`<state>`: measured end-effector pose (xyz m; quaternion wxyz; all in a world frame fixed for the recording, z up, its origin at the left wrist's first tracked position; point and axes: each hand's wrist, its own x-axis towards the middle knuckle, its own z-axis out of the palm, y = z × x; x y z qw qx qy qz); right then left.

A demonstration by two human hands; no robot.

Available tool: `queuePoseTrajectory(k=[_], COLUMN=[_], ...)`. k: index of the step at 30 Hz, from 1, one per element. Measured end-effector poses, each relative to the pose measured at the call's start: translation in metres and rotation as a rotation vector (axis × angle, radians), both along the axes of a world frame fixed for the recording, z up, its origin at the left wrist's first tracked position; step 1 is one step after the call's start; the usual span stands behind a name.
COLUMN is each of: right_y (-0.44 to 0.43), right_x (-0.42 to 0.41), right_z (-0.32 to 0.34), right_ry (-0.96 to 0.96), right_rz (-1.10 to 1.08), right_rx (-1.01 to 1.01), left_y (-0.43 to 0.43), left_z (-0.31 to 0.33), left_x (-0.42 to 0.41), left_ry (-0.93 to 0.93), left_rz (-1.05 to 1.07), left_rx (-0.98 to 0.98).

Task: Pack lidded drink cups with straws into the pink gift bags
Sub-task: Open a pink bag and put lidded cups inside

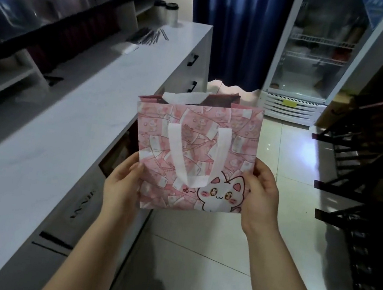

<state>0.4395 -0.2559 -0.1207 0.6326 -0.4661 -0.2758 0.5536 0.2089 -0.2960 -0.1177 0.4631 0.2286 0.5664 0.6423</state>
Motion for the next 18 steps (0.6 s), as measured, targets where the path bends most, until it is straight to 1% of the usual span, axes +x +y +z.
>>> queuePoseTrajectory(k=[2, 6, 8, 13, 16, 18], right_y=[0.020, 0.072, 0.102, 0.192, 0.256, 0.304], right_x=[0.002, 0.002, 0.001, -0.005, -0.010, -0.015], right_z=[-0.003, -0.001, 0.002, 0.016, 0.035, 0.053], right_ry=[-0.012, 0.012, -0.005, -0.036, -0.058, -0.046], right_rz=[0.001, -0.018, -0.039, -0.086, -0.124, -0.128], right_rx=[-0.012, -0.022, -0.021, 0.019, 0.074, 0.120], left_y=[0.020, 0.077, 0.115, 0.232, 0.308, 0.361], left_z=[-0.003, -0.003, -0.004, 0.001, 0.020, 0.040], left_x=[0.003, 0.002, -0.003, -0.009, -0.014, -0.024], left_ry=[-0.056, -0.050, -0.075, -0.171, -0.152, -0.134], left_rz=[0.011, 0.019, -0.001, -0.069, -0.129, -0.167], left_rx=[-0.002, 0.008, 0.013, 0.014, 0.023, 0.072])
